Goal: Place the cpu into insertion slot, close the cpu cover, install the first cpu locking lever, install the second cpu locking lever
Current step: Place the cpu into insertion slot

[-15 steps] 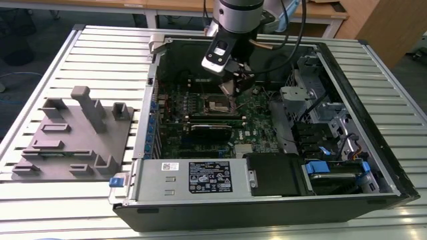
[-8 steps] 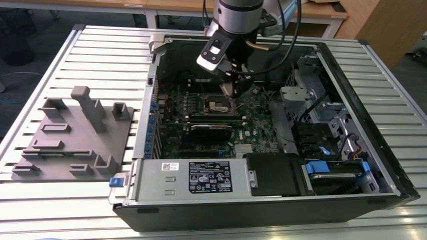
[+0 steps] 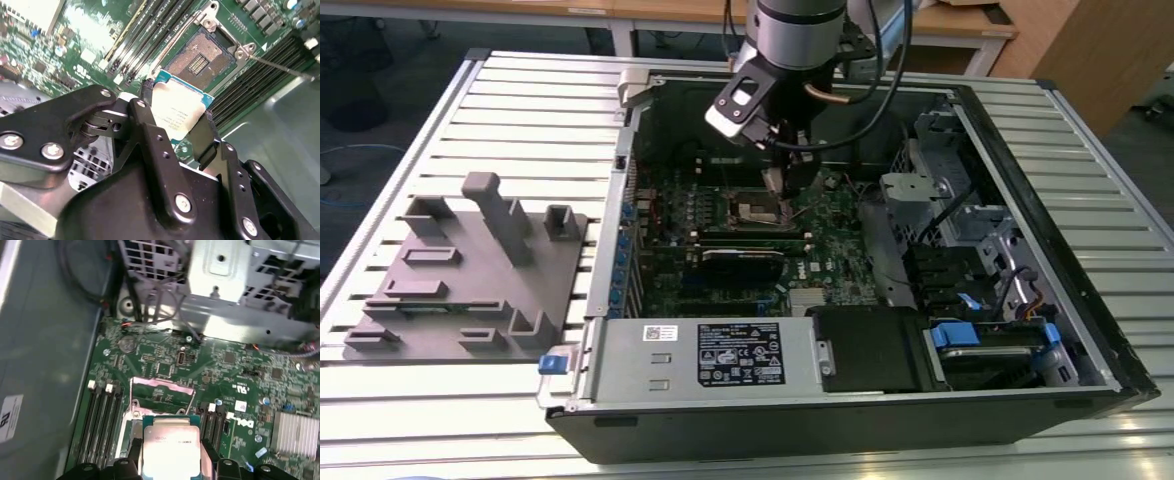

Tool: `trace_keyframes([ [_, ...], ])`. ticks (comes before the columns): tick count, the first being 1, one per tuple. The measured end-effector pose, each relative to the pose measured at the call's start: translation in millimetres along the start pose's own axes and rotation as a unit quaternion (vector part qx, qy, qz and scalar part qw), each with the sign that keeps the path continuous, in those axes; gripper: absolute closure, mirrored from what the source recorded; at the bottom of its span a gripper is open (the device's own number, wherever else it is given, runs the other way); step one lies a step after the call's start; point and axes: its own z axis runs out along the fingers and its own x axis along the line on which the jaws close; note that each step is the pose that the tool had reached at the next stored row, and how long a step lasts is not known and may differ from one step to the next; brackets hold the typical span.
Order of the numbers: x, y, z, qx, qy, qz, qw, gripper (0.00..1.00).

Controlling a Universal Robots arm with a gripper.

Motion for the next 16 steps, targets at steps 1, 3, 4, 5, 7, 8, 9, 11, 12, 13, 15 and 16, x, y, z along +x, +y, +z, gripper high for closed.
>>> trace_keyframes([
  [1, 0.0, 0.0, 0.3, -0.0002, -0.0009, 0.01, 0.99995, 0.46],
  [3, 0.0, -0.1, 0.9, -0.0005, -0.0025, 0.028, 0.99961, 0.46],
  [4, 0.0, -0.1, 1.2, -0.0006, -0.0033, 0.037, 0.99932, 0.46],
  [5, 0.0, -0.1, 1.5, -0.0008, -0.0041, 0.046, 0.99895, 0.46],
  [7, 0.0, -0.2, 2.0, -0.0011, -0.0057, 0.063, 0.99797, 0.46],
  [8, 0.0, -0.2, 2.3, -0.0012, -0.0065, 0.072, 0.99735, 0.46],
  [9, 0.0, -0.3, 2.9, -0.0015, -0.0082, 0.091, 0.99581, 0.46],
  [11, -0.1, -0.3, 3.5, -0.0018, -0.0098, 0.109, 0.994, 0.46],
  [12, -0.1, -0.3, 3.8, -0.0019, -0.0106, 0.118, 0.99297, 0.46],
  [13, -0.1, -0.3, 4.0, -0.002, -0.0114, 0.126, 0.99193, 0.46],
  [15, -0.1, -0.4, 4.1, -0.0021, -0.012, 0.133, 0.99101, 0.46],
  [16, -0.1, -0.4, 4.1, -0.0021, -0.0121, 0.133, 0.99101, 0.46],
])
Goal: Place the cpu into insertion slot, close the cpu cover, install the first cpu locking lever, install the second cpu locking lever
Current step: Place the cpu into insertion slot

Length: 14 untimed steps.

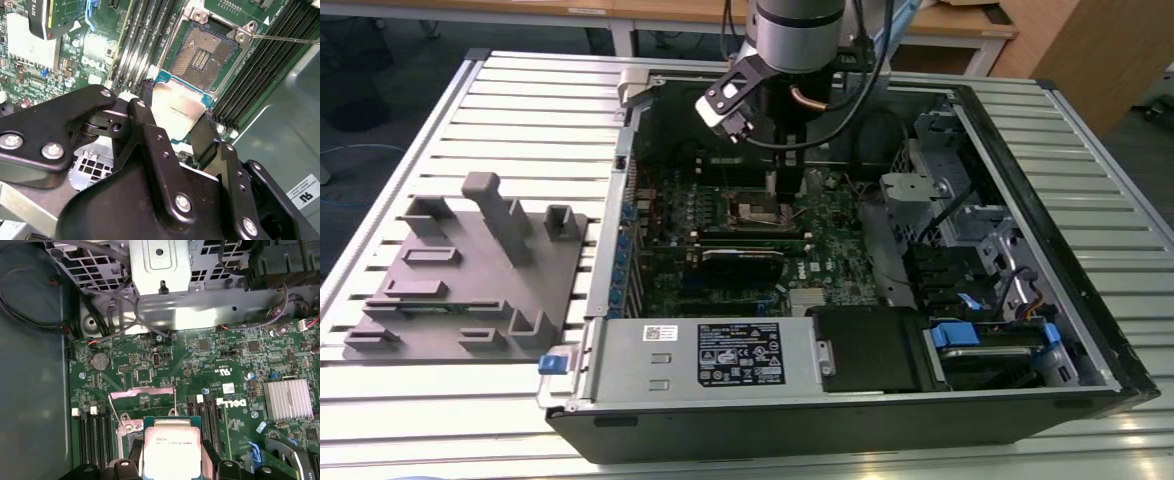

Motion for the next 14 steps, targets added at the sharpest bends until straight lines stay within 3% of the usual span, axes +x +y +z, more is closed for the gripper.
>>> trace_keyframes([
  [6, 0.1, 0.0, 0.1, 0.0, 0.0002, 0.001, 1.0, 0.46],
  [10, 0.0, 0.0, 0.3, -0.0003, -0.0011, 0.017, 0.99985, 0.46],
  [14, 0.0, 0.0, 0.3, -0.0003, -0.0012, 0.018, 0.99984, 0.46],
])
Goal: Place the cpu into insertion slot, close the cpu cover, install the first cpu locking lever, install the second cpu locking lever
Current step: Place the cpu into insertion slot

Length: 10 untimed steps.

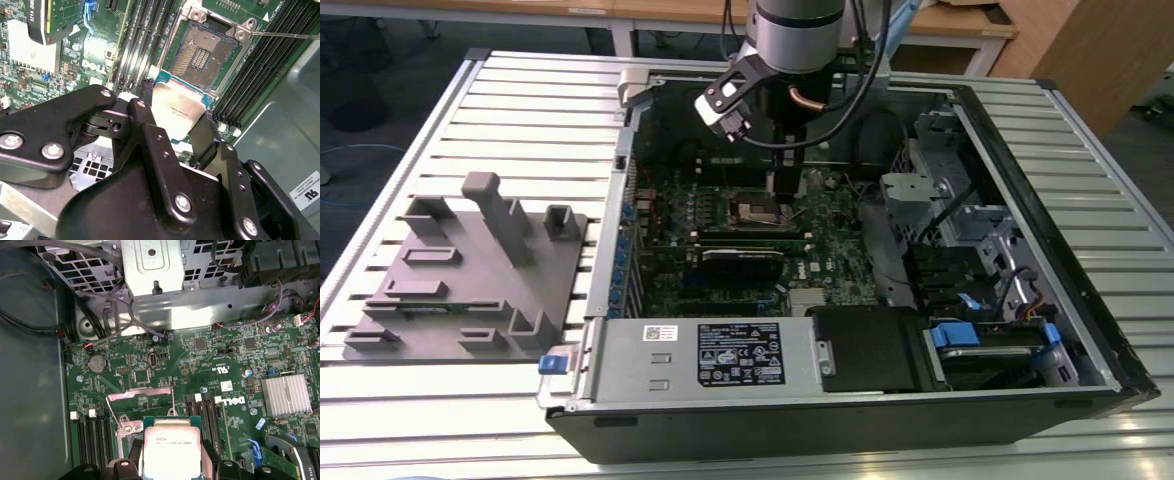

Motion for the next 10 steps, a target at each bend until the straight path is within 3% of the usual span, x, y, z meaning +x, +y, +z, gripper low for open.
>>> trace_keyframes([
  [1, 0.1, 0.0, 0.1, 0.0013, -0.0002, 0.0, 1.0, 0.46],
  [2, 0.1, 0.0, 0.4, 0.0052, -0.0007, 0.0, 0.99999, 0.46],
  [5, 0.1, 0.3, 1.0, 0.0259, -0.0038, 0.0, 0.99966, 0.46],
  [10, 0.0, 0.3, 1.0, 0.0269, -0.004, 0.0, 0.99963, 0.46],
])
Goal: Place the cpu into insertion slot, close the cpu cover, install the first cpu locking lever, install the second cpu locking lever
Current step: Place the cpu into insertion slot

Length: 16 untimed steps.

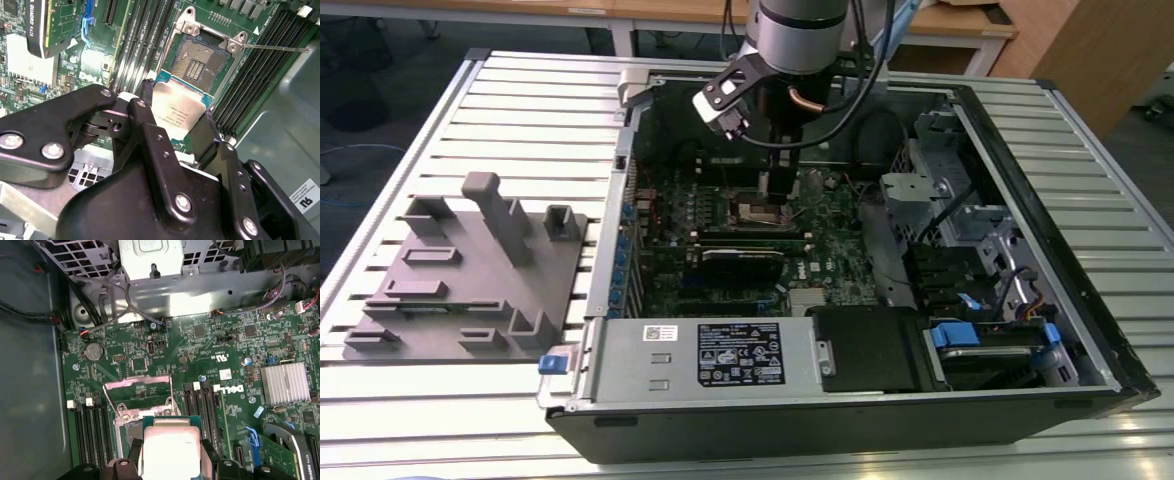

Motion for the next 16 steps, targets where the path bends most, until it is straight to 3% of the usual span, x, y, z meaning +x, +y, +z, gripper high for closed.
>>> trace_keyframes([
  [3, 0.0, 0.0, 0.6, 0.0, 0.0002, -0.002, 1.0, 0.46],
  [8, 0.0, -0.1, 2.0, 0.0003, 0.0009, -0.028, 0.99962, 0.46],
  [16, 0.0, -0.1, 2.2, 0.0002, 0.001, -0.028, 0.9996, 0.46],
])
